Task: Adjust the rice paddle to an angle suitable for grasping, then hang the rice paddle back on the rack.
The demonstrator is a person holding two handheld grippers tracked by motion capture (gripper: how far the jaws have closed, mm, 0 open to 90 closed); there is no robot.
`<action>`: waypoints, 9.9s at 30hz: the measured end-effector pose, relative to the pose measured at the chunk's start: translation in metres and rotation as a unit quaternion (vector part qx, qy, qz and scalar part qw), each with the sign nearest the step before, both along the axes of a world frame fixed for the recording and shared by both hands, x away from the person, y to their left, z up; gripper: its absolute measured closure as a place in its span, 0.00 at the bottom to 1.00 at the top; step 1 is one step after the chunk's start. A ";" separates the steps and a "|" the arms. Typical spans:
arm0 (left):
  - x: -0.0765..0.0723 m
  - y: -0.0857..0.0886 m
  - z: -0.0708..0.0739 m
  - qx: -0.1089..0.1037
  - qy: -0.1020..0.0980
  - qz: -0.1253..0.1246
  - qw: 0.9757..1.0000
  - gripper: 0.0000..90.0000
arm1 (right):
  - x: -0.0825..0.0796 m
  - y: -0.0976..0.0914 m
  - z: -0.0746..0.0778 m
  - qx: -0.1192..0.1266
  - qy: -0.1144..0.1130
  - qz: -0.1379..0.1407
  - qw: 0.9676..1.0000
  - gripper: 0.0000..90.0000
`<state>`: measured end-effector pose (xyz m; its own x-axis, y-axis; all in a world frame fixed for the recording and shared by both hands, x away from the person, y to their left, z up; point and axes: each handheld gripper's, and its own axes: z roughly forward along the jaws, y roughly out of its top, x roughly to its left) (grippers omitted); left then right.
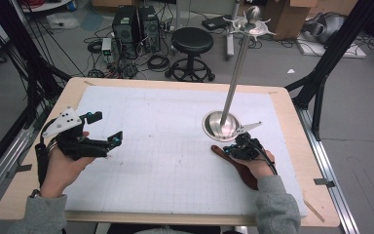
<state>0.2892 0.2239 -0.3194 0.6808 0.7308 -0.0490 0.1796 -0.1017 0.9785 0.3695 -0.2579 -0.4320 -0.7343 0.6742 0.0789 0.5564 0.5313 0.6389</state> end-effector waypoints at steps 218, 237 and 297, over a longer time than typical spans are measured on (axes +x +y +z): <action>0.005 -0.001 -0.007 -0.007 0.026 -0.012 1.000 0.02 | -0.050 -0.056 0.093 0.079 -0.093 0.059 0.991 0.86; 0.002 0.001 -0.005 -0.007 0.024 -0.007 1.000 0.03 | -0.047 -0.077 0.124 0.120 -0.140 0.036 0.982 0.86; -0.016 0.027 -0.010 -0.001 0.033 0.023 0.999 0.02 | 0.035 -0.093 0.245 0.158 -0.150 0.040 0.975 0.86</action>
<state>0.2733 0.2509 -0.3291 0.6418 0.7611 -0.0936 0.2476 -0.0901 0.9647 0.4044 -0.3505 -0.1867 -0.8061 0.5899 0.0468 0.2839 0.3161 0.9053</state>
